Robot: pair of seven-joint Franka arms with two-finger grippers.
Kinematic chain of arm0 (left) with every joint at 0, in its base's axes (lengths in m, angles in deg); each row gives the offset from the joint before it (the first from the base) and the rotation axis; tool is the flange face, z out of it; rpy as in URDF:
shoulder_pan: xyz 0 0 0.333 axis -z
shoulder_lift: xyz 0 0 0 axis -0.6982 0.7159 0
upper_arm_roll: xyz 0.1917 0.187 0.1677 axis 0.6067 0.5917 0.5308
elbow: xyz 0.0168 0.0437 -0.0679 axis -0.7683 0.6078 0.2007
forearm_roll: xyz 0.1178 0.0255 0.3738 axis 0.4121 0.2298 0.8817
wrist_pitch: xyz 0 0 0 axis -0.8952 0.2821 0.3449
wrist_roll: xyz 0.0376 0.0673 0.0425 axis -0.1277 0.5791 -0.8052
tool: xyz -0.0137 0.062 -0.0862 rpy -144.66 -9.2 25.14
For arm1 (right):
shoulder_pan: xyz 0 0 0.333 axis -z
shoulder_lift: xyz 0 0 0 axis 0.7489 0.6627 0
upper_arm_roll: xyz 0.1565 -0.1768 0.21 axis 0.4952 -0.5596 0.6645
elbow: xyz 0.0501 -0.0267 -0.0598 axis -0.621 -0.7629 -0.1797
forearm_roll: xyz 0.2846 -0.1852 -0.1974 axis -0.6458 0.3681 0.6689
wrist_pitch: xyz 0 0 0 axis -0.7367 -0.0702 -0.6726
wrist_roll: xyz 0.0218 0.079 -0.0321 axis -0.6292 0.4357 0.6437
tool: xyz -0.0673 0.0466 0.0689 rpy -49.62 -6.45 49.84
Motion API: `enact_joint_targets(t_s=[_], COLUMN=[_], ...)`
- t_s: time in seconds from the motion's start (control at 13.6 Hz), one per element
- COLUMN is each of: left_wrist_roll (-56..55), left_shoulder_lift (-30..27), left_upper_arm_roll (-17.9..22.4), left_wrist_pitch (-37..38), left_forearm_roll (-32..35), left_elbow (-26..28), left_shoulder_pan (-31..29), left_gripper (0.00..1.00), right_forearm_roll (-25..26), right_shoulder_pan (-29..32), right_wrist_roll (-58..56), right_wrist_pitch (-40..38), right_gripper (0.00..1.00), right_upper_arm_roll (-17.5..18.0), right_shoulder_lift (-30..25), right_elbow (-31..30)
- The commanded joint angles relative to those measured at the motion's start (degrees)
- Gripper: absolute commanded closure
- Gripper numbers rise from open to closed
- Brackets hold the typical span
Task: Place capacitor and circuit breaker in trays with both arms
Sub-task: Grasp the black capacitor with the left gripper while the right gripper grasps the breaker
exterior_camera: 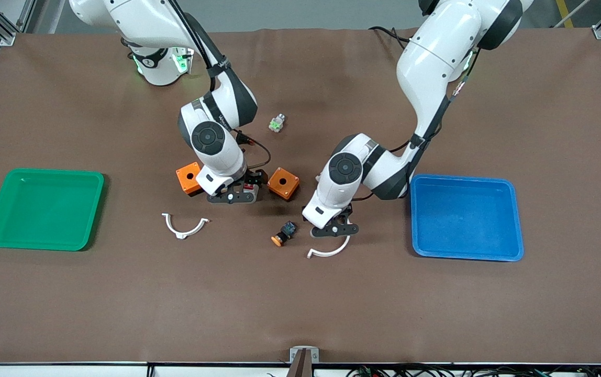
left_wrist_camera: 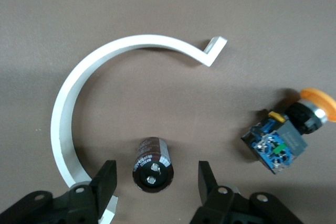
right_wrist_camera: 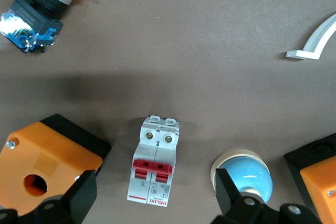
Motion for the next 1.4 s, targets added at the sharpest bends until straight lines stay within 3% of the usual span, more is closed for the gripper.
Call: enact_joint_targets(t_s=[0.0,0.29,0.59,0.66,0.81,0.88,1.1,1.33], left_wrist_roll=[-1.5,-1.4,-1.5,-1.5,-1.5,-1.4,-1.5,-1.0], left_shoulder_lift=[0.7,0.7,0.6,0.5,0.1,-0.2,-4.5,-11.6], left_upper_arm_roll=[0.6,0.6,0.6,0.6,0.6,0.6,0.7,0.6], left_wrist_pitch=[0.2,0.5,1.2,1.2,2.4,3.0,8.2,15.3], left_forearm_roll=[1.4,1.4,1.4,1.4,1.4,1.4,1.4,1.5], left_elbow=[-1.1,-1.1,-1.0,-1.0,-1.1,-1.2,-1.3,-1.1], left_shoulder_pan=[0.6,0.6,0.6,0.5,0.2,0.0,-1.9,-6.9], left_gripper=[0.30,0.36,0.52,0.59,0.87,0.92,0.99,0.99], right_forearm_roll=[-1.0,-1.1,-1.1,-1.1,-1.1,-1.1,-1.1,-1.1], right_shoulder_pan=[-0.5,-0.6,-0.8,-0.8,-1.0,-1.0,-1.1,-1.1], right_wrist_roll=[1.0,1.0,1.0,1.0,1.0,1.1,1.2,1.2], right_wrist_pitch=[1.4,1.5,1.5,1.5,1.5,1.5,1.5,1.4], right_gripper=[0.00,0.00,0.02,0.06,0.15,0.19,0.33,0.56], right_upper_arm_roll=[-0.2,-0.1,-0.1,-0.1,-0.1,-0.1,-0.1,-0.2], right_shoulder_lift=[1.0,1.8,2.4,2.7,2.9,2.9,3.1,3.1], right_elbow=[0.5,0.6,0.7,0.7,0.9,1.0,1.1,1.2])
